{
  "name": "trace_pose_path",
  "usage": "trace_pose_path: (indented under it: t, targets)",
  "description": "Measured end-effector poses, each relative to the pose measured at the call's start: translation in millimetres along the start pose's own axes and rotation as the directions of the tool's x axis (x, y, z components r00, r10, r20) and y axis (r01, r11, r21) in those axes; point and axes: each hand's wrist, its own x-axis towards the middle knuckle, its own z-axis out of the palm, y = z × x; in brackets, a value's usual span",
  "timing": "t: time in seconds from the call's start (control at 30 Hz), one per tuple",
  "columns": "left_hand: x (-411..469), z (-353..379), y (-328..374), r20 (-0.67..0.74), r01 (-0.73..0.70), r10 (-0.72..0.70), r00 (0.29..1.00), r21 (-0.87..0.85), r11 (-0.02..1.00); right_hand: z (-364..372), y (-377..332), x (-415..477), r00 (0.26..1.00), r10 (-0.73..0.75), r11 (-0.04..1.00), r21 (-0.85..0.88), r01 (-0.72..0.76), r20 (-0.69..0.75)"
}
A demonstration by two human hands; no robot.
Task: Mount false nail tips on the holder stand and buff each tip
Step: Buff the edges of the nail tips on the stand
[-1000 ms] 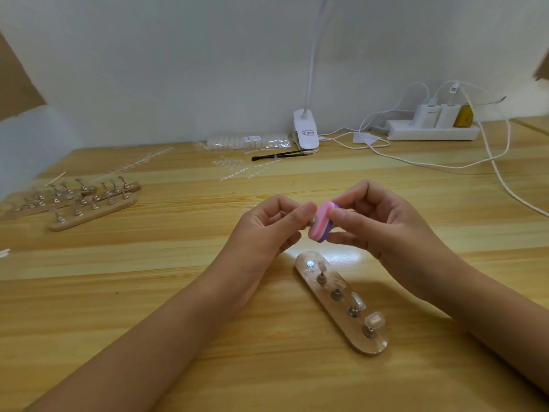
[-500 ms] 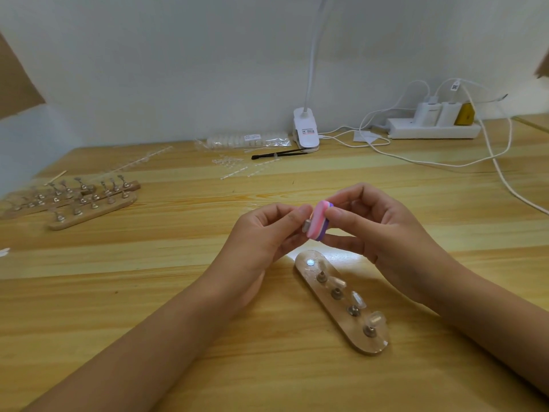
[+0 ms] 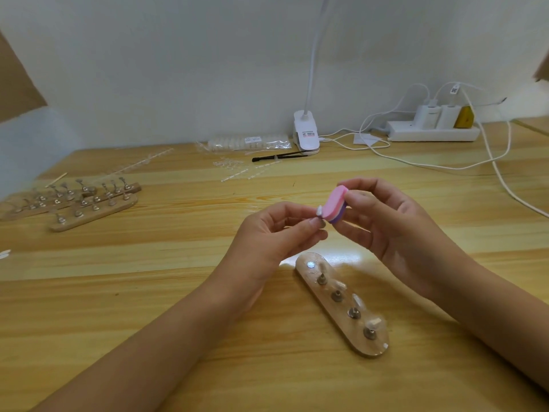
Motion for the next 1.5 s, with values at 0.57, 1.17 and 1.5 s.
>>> trace_pose_path:
  t: [0.57,1.17,1.5]
  targets:
    - [0.3,-2.2,-2.4,0.022,-0.149,0.148,0.989,0.231,0.962,2.7,-0.3,-2.4,0.998,0.006,0.983,-0.185,0.005,0.059]
    - [1.0,-5.8,-3.8,0.044,-0.264,0.267,0.963,0.365,0.893,-0.9,2.5,-1.5,0.994,0.034,0.988,-0.156,-0.018,0.099]
    - [-0.9,-4.7,-2.0,0.046,-0.312,0.318,0.947,0.368,0.876,-2.7,2.4,-0.1,0.996,0.039,0.992,-0.12,-0.029,0.081]
